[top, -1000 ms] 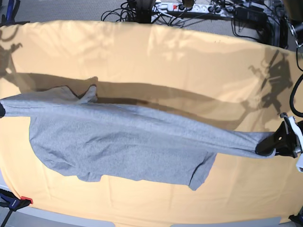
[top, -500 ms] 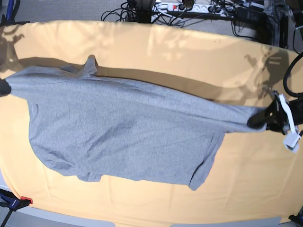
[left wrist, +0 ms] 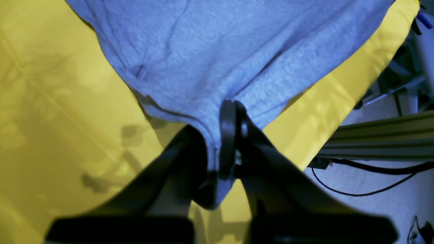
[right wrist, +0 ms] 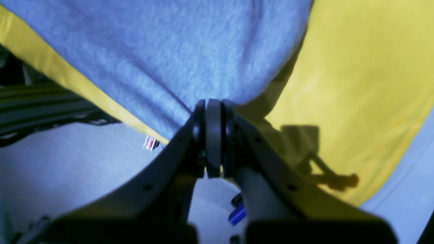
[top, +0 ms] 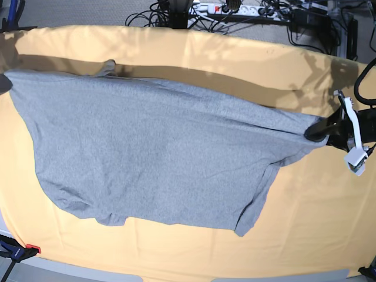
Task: Layout the t-shirt on the table in an organized manner, then fold the t-shirt properly
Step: 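Drag the held shirt toward the robot's base with both grippers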
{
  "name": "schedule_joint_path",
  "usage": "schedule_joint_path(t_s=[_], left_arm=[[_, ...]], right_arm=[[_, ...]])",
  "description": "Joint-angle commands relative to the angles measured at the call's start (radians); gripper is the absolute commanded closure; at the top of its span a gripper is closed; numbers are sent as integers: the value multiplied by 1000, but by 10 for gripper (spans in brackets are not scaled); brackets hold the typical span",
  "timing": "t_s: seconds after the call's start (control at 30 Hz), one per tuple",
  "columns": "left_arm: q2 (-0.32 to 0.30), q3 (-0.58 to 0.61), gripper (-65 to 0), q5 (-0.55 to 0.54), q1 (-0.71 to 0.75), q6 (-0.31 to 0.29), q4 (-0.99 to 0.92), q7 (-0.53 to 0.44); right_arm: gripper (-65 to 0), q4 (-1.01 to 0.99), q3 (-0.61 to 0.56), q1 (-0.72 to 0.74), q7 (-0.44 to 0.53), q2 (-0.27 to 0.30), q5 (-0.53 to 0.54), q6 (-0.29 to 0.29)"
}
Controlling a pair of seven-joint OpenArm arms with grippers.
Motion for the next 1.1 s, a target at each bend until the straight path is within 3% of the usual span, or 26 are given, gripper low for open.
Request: schedule_joint_path(t_s=[0.0,0.5,0.63,1.07], left_arm=[[-33,-11,0,-16,-8,2,10,-17],[-116,-11,0,-16,102,9,12,-17],[-116,-11,0,-16,172,0,13,-17],[-154,-11,0,-16,346,-9,116,-17]], right_arm=[[0,11,12,-5,4,27,6,11],[0,11,12,-27,4,26,6,5],[0,17,12,-111,4,27,6,32],[0,17,12,-282,4,27,6,32]])
